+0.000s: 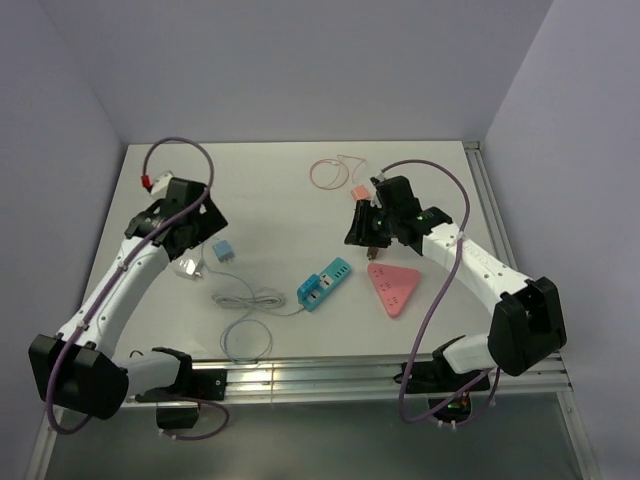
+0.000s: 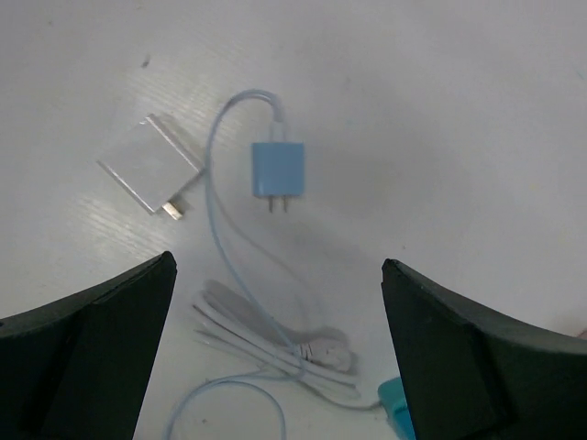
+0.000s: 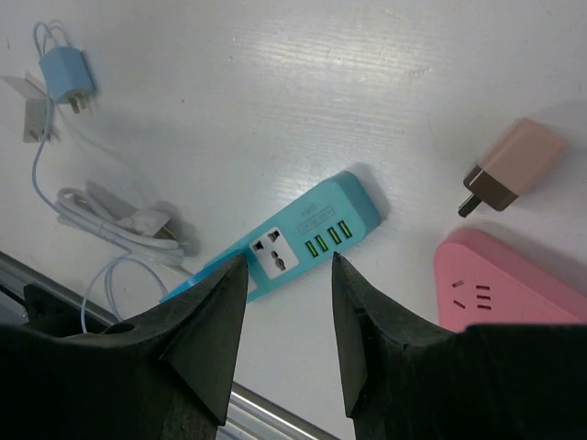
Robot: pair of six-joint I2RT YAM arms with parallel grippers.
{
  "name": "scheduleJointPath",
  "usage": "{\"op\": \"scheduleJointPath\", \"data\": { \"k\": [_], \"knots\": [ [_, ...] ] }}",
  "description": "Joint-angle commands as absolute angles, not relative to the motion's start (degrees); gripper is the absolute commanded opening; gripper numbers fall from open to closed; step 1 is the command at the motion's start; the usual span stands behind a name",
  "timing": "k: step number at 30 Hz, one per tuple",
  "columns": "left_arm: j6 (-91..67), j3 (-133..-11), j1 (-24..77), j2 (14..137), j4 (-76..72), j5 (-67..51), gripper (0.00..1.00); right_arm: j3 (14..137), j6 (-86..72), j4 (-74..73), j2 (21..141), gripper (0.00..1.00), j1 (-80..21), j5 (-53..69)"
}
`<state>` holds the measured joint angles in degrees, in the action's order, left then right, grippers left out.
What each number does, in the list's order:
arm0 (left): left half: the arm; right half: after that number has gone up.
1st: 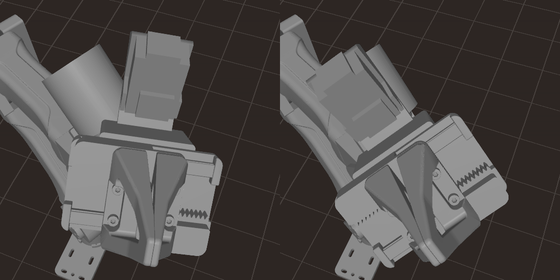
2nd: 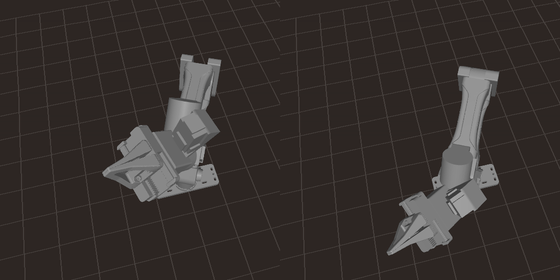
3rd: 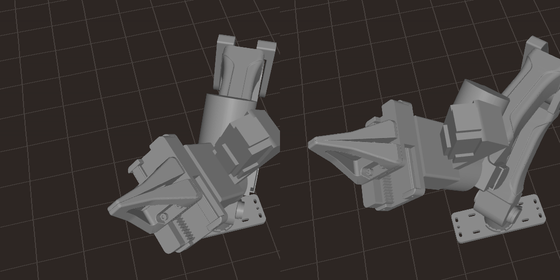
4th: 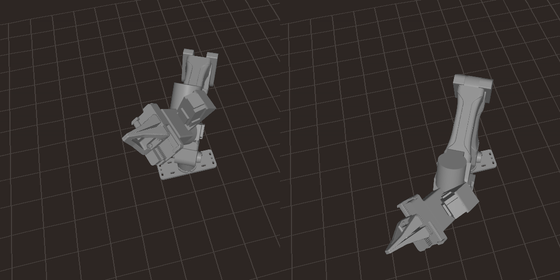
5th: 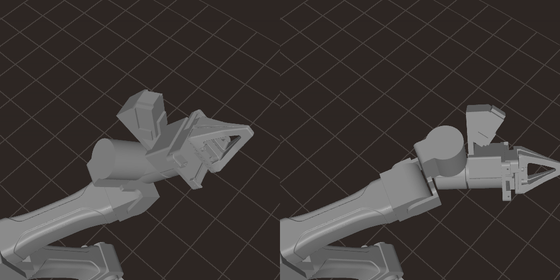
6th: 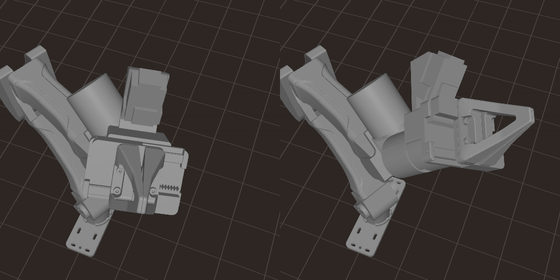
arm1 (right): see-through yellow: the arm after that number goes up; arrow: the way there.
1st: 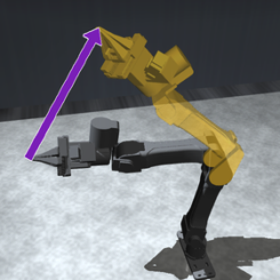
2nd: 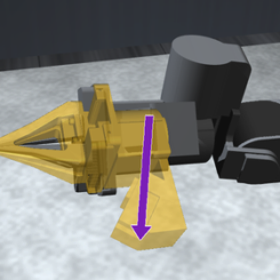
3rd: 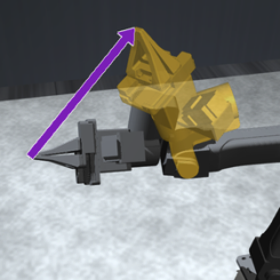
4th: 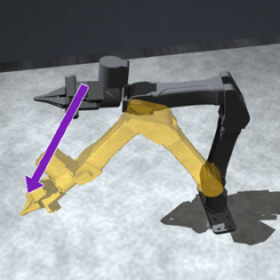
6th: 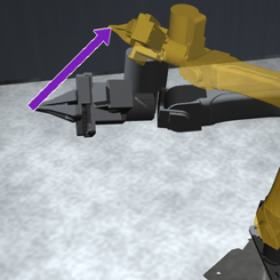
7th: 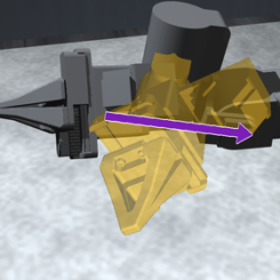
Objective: Insert the plug
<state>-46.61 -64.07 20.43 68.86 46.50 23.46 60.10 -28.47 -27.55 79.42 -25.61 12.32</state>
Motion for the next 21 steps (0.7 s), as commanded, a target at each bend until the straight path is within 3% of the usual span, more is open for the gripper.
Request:
{"op": "scheduleJointPath", "data": {
  "k": [1, 6, 21],
  "knots": [
    [-51.4, -62.5, 11.19, 70.13, 47.11, 16.35, 0.99, 57.84, -28.3, -26.9, 75.86, 0.49, -25.31, 13.35],
    [-58.35, -63.72, 2.39, 78.99, 53.69, 19.16, 0.99, 56.25, -28.04, -25.75, 73.48, 0.49, -25.31, 15.12],
    [-65.13, -59.77, 0.09, 89.65, 47.48, 18.37, 1.0, 53.17, -27.6, -22.5, 74.36, 0.48, -25.4, 19.86]
  ]
}}
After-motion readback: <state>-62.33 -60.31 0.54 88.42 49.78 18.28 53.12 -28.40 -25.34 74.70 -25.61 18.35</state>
